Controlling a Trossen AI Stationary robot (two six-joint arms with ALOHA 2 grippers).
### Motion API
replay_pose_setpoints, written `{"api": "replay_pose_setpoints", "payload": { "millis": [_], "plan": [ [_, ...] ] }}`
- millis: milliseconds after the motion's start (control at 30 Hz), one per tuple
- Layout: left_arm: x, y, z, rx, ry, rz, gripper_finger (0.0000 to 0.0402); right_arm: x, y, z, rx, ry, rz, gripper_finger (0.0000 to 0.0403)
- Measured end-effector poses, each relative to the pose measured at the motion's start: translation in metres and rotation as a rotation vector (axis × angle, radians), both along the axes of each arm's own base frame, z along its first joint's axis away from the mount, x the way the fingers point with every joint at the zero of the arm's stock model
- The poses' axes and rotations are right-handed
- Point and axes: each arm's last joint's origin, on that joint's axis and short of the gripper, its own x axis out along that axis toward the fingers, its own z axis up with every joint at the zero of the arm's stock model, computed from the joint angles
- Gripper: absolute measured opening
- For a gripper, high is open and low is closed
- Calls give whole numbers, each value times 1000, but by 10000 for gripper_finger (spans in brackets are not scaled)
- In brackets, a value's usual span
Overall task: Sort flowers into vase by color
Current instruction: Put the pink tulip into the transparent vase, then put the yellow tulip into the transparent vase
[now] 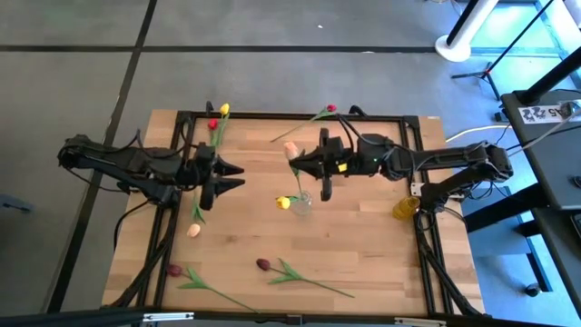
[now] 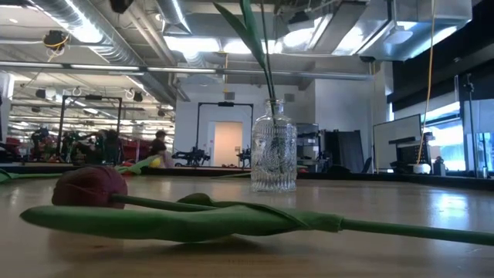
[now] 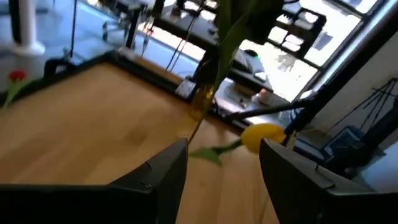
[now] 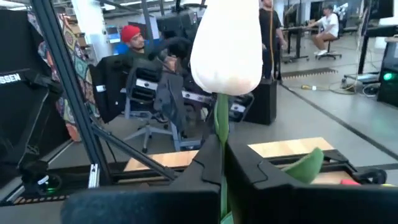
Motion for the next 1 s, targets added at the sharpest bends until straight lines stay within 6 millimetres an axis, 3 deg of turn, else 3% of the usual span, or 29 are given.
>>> {"api": "replay_pose_setpoints", "payload": {
  "millis": [233, 500, 767, 1000],
  "plan": [
    [-7, 3, -21, -58, 207, 78, 195, 0, -1, -4, -63, 8, -20, 2],
    [-15, 12, -45, -84, 441, 236, 195, -1, -1, -20, -105, 168, -15, 22],
    [-16, 32, -81, -214, 524, 408, 195, -3, -2, -28, -35, 296, -46, 147],
    [-17, 79, -94, -251, 601, 668, 195, -13, -1, 3, 11, 467, -9, 248]
  ]
}}
